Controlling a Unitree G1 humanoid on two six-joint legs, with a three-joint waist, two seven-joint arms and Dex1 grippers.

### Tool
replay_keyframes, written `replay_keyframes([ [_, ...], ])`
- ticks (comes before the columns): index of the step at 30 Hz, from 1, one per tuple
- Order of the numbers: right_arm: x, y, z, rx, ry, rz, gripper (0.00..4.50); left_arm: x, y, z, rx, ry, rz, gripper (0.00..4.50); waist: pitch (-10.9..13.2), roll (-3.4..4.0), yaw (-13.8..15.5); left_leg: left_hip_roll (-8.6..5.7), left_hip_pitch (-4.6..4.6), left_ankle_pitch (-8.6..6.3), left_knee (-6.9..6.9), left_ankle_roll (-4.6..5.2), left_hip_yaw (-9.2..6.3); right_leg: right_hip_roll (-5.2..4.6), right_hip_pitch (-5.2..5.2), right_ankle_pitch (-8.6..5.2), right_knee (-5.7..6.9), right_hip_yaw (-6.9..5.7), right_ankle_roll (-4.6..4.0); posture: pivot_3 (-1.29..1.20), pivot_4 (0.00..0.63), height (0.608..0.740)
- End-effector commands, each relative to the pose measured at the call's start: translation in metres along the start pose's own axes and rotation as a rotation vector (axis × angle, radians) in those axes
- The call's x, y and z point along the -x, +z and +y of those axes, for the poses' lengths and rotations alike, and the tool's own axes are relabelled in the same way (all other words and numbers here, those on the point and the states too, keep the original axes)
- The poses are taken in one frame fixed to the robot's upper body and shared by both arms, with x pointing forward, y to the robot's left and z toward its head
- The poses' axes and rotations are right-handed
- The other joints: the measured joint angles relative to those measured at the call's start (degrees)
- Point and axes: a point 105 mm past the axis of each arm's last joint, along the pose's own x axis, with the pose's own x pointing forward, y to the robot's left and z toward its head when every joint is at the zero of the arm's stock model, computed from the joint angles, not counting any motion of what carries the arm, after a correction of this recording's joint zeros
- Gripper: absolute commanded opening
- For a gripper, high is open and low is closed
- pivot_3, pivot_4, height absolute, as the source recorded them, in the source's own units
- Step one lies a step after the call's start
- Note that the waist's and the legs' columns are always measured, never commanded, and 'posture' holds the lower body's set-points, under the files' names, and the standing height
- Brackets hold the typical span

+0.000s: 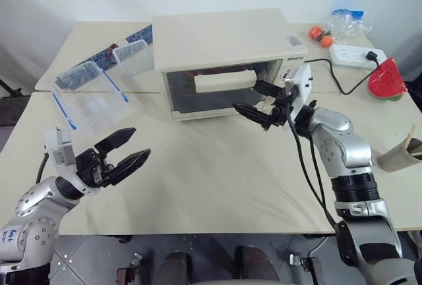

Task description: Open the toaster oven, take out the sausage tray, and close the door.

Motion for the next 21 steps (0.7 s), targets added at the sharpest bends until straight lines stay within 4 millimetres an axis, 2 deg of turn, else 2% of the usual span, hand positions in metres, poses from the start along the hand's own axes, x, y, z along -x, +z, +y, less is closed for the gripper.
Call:
replay_keyframes([
  [1,-0.002,0.018,0.009,0.041,0.067,-0.067,4.50,0.000,0.005,-0.003,-0.043,-0.004,-0.011,4.47,0.00,0.00,0.02,0.00,0.00,0.00,0.01,0.00,-0.01,0.00,0.01,0.00,0.00,-0.02,0.00,0.00,0.150,0.740],
  [4,0.000,0.021,0.013,0.066,0.091,-0.087,4.50,0.001,0.005,-0.002,-0.048,0.003,-0.012,4.47,0.00,0.00,0.00,0.00,0.00,0.00,0.01,-0.01,0.00,0.00,0.01,0.00,0.00,-0.03,0.00,0.00,0.150,0.740],
  [9,0.011,0.015,0.031,0.111,0.196,-0.072,4.50,-0.001,0.005,0.000,-0.055,0.004,-0.012,4.47,0.01,0.01,-0.10,0.01,0.00,-0.01,-0.03,-0.04,-0.02,0.01,0.00,0.00,-0.01,-0.14,0.00,0.00,0.150,0.740],
  [13,0.028,-0.005,0.043,0.268,0.287,0.023,4.50,-0.009,0.012,0.006,-0.076,-0.003,-0.021,4.47,0.01,0.01,0.05,-0.04,-0.01,-0.02,-0.05,-0.05,-0.02,0.01,0.01,0.00,-0.04,-0.25,0.00,0.00,0.150,0.740],
  [16,0.035,-0.017,0.043,0.347,0.295,0.062,4.50,-0.022,0.024,0.011,-0.050,-0.015,-0.057,4.47,0.01,0.00,0.10,-0.06,0.00,-0.01,0.02,-0.06,0.05,0.03,0.11,0.00,-0.07,-0.37,0.00,0.00,0.150,0.740],
  [17,0.036,-0.018,0.042,0.360,0.290,0.061,4.50,-0.028,0.029,0.013,-0.049,-0.024,-0.070,4.08,0.01,0.00,0.08,-0.05,0.00,-0.01,0.05,-0.07,0.05,0.04,0.14,0.00,-0.08,-0.39,0.00,0.00,0.150,0.740],
  [19,0.036,-0.020,0.040,0.382,0.282,0.059,4.50,-0.040,0.037,0.020,-0.089,-0.025,-0.099,3.63,0.01,0.00,0.08,-0.05,0.01,0.00,0.09,-0.07,0.00,0.02,0.14,0.00,-0.07,-0.39,0.00,0.00,0.150,0.740],
  [21,0.036,-0.021,0.038,0.403,0.270,0.055,4.50,-0.053,0.038,0.035,-0.124,0.008,-0.117,2.97,0.01,0.00,0.09,-0.05,0.02,0.00,0.12,-0.09,0.00,0.03,0.15,0.00,-0.05,-0.43,0.00,0.00,0.150,0.740],
])
